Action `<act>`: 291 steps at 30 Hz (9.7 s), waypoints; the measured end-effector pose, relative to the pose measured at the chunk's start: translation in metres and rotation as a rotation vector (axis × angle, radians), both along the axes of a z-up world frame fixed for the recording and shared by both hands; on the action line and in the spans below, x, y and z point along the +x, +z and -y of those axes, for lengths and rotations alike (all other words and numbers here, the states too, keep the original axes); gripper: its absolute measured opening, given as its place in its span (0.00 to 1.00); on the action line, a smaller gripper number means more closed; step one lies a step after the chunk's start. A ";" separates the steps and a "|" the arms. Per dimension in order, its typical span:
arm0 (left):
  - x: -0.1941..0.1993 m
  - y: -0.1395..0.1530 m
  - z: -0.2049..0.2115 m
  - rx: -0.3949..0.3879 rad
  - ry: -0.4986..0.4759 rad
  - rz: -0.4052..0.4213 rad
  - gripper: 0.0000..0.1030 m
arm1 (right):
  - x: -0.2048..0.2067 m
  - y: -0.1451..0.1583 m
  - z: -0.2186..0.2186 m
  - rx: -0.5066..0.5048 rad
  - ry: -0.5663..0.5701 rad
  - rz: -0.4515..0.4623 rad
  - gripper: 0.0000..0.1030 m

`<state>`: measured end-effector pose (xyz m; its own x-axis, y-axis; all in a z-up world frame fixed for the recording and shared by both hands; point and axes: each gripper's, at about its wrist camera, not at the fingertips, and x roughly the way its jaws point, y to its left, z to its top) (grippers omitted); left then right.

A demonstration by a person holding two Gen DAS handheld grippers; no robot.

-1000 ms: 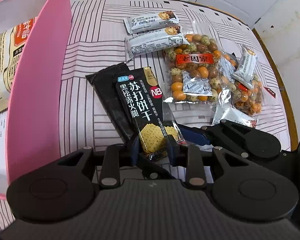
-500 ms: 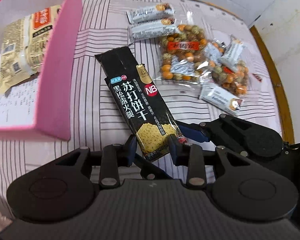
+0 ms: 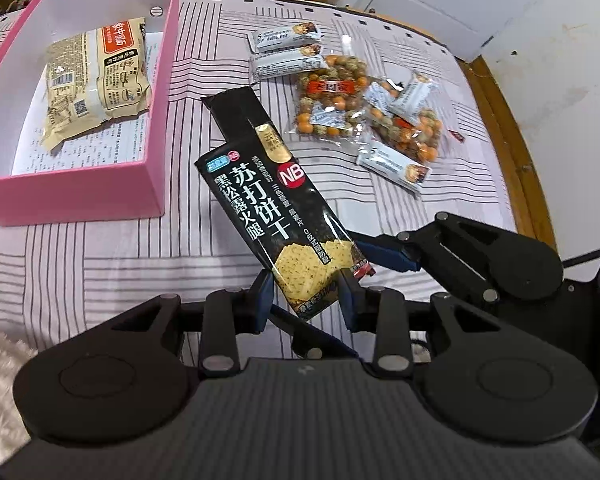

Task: Organize snacks
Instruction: 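Lift the cracker packet with the left tool and carry it over the box, then drop the cracker packet into the box beside the noodle bag, then move the left tool back toward the peanut bags and black pouch, then lower the left tool onto the clear peanut bag and grasp it, then carry the peanut bag with the left tool into the pink box, then release the peanut bag in the box and withdraw the left tool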

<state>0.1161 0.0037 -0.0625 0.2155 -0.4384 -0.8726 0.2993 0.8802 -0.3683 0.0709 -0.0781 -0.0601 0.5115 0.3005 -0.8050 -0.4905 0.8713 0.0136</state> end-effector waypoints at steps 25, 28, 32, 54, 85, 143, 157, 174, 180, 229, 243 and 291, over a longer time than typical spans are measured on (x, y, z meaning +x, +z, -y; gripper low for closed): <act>0.007 0.090 -0.072 -0.019 0.082 0.258 0.32 | 0.047 0.062 -0.054 0.049 0.021 0.143 0.59; 0.028 0.086 -0.084 -0.013 0.082 0.266 0.32 | 0.069 0.058 -0.063 0.074 0.009 0.116 0.59; 0.066 0.069 -0.101 -0.020 0.097 0.210 0.32 | 0.103 0.040 -0.070 0.115 -0.034 0.029 0.59; 0.155 -0.053 -0.150 0.009 0.307 -0.120 0.35 | 0.189 -0.057 -0.118 0.026 0.280 -0.204 0.58; 0.060 0.073 -0.102 0.022 0.186 0.188 0.40 | 0.072 0.082 0.029 0.113 -0.029 0.178 0.71; 0.164 -0.126 0.087 -0.188 0.035 -0.006 0.54 | 0.129 -0.115 0.141 0.099 -0.288 -0.078 0.65; 0.146 -0.133 0.094 -0.231 0.070 -0.070 0.56 | 0.128 -0.124 0.127 -0.046 -0.283 -0.054 0.92; 0.134 -0.123 0.100 -0.180 -0.020 0.021 0.52 | 0.123 -0.128 0.121 -0.043 -0.309 -0.012 0.78; 0.129 -0.118 0.100 -0.165 -0.028 0.015 0.52 | 0.118 -0.125 0.117 -0.050 -0.281 -0.003 0.78; -0.034 0.021 0.021 -0.104 -0.069 0.138 0.53 | -0.016 -0.004 0.041 0.106 -0.212 0.026 0.77; -0.005 0.065 -0.039 -0.100 0.031 0.282 0.53 | 0.036 0.027 -0.010 0.175 -0.133 0.119 0.77; 0.068 0.040 -0.156 0.135 0.269 0.412 0.57 | 0.111 0.012 -0.082 0.012 -0.012 0.133 0.81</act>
<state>0.1838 0.1601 -0.0228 0.6432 -0.2089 -0.7366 0.1519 0.9778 -0.1447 0.1818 0.0040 -0.0481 0.6173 0.3028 -0.7261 -0.4784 0.8772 -0.0408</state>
